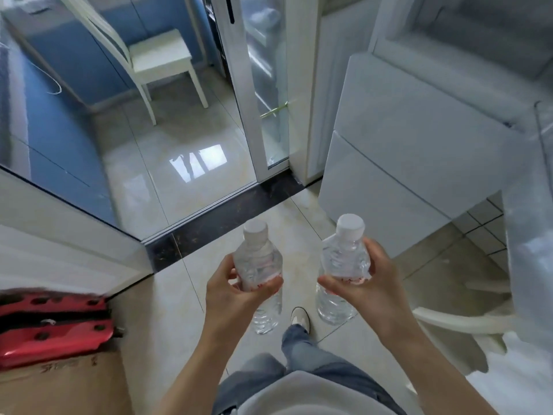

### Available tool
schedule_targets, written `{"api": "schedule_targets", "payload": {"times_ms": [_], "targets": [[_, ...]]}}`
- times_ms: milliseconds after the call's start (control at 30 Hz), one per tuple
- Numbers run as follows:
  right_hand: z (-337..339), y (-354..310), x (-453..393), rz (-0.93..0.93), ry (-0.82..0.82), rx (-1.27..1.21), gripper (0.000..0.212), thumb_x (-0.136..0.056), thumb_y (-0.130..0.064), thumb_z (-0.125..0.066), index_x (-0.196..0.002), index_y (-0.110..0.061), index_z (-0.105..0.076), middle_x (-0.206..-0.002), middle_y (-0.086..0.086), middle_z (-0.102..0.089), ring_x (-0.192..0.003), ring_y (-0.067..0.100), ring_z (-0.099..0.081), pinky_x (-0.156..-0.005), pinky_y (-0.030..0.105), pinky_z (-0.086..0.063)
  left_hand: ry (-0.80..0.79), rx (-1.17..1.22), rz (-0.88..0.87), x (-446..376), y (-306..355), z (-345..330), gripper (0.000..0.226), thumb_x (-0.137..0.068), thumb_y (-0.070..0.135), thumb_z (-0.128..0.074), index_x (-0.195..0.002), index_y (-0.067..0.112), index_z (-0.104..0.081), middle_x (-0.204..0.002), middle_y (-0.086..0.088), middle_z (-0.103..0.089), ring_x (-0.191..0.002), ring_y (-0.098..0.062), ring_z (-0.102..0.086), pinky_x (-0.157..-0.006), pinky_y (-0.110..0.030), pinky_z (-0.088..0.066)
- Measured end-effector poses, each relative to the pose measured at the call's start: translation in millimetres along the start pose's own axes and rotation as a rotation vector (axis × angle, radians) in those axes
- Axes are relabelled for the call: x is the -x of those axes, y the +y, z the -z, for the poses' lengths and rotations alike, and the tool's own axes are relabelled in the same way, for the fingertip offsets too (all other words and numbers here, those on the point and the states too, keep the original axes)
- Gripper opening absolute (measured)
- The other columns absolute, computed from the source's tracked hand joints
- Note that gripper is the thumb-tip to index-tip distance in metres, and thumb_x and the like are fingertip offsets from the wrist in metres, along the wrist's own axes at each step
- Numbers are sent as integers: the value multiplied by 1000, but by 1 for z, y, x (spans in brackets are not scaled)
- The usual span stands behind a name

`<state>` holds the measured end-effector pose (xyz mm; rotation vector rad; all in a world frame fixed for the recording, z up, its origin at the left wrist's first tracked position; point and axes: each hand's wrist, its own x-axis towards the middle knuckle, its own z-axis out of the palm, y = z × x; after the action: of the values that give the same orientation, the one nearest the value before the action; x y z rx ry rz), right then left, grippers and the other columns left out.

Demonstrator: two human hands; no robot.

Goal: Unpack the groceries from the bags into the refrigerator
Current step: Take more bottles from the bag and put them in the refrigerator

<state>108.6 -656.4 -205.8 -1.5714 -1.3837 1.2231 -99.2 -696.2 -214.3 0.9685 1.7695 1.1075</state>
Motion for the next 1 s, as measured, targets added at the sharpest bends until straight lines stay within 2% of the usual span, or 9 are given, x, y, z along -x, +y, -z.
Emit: {"api": "schedule_targets", "payload": {"times_ms": [133, 267, 367, 467, 633, 700, 800, 933, 1000], "targets": [[18, -14, -48, 33, 88, 0, 67, -52, -25, -93, -110, -28, -59, -98, -14, -67, -91, 3, -64, -76, 21, -52, -47, -1, -23, -50, 25, -26, 52, -61, 22, -88, -106, 23, -64, -95, 9, -68, -86, -9, -64, -67, -14, -50], [31, -20, -88, 24, 174, 4, 73, -52, -30, -93, -115, -26, -57, -104, -11, -65, -96, 5, -63, -80, 22, -52, -123, 15, -42, -102, 48, -55, 49, -58, 24, -89, -99, 32, -64, -89, 14, -68, -84, -3, -63, -62, -9, -49], [38, -26, -116, -7, 251, -31, 69, -53, -30, -91, -112, -30, -56, -101, -15, -65, -94, 0, -62, -74, 11, -49, -182, 15, -57, -142, 64, -76, 51, -58, 19, -90, -101, 30, -65, -94, 11, -69, -88, -10, -64, -63, -12, -50], [44, -33, -145, -40, 329, -70, 67, -50, -34, -90, -107, -37, -55, -99, -15, -65, -91, -1, -63, -73, 14, -51, -252, 23, -65, -182, 79, -97, 47, -59, 14, -90, -93, 34, -65, -91, 7, -71, -88, -15, -67, -61, -14, -51], [57, -47, -205, -81, 457, -108, 67, -52, -19, -93, -104, -38, -56, -91, -18, -68, -85, -5, -63, -70, 8, -49, -378, -18, -139, -254, 113, -133, 46, -58, 16, -91, -88, 39, -65, -87, 16, -71, -86, -16, -67, -69, -26, -53], [61, -55, -230, -104, 498, -130, 70, -52, -19, -93, -110, -36, -57, -95, -15, -68, -87, -5, -63, -72, 11, -50, -448, -33, -174, -284, 132, -148, 48, -58, 14, -92, -89, 40, -66, -87, 13, -73, -82, -13, -69, -70, -29, -56], [70, -69, -266, -117, 564, -185, 69, -53, -15, -92, -110, -34, -58, -94, -10, -70, -86, 0, -66, -74, 16, -50, -550, -34, -219, -326, 166, -172, 51, -55, 13, -93, -93, 34, -67, -87, 10, -74, -77, -8, -70, -68, -25, -57], [89, -91, -305, -98, 645, -230, 65, -55, -11, -91, -110, -31, -61, -94, -8, -72, -86, 7, -68, -75, 21, -54, -672, -55, -290, -375, 211, -205, 53, -49, 35, -91, -96, 30, -68, -90, 4, -74, -86, -18, -70, -77, -39, -57], [102, -101, -322, -86, 694, -247, 64, -55, -8, -91, -109, -27, -61, -92, -7, -72, -84, 8, -68, -72, 22, -55, -727, -66, -352, -393, 235, -224, 51, -52, 28, -94, -96, 28, -68, -89, 7, -74, -84, -14, -70, -74, -33, -57]]}}
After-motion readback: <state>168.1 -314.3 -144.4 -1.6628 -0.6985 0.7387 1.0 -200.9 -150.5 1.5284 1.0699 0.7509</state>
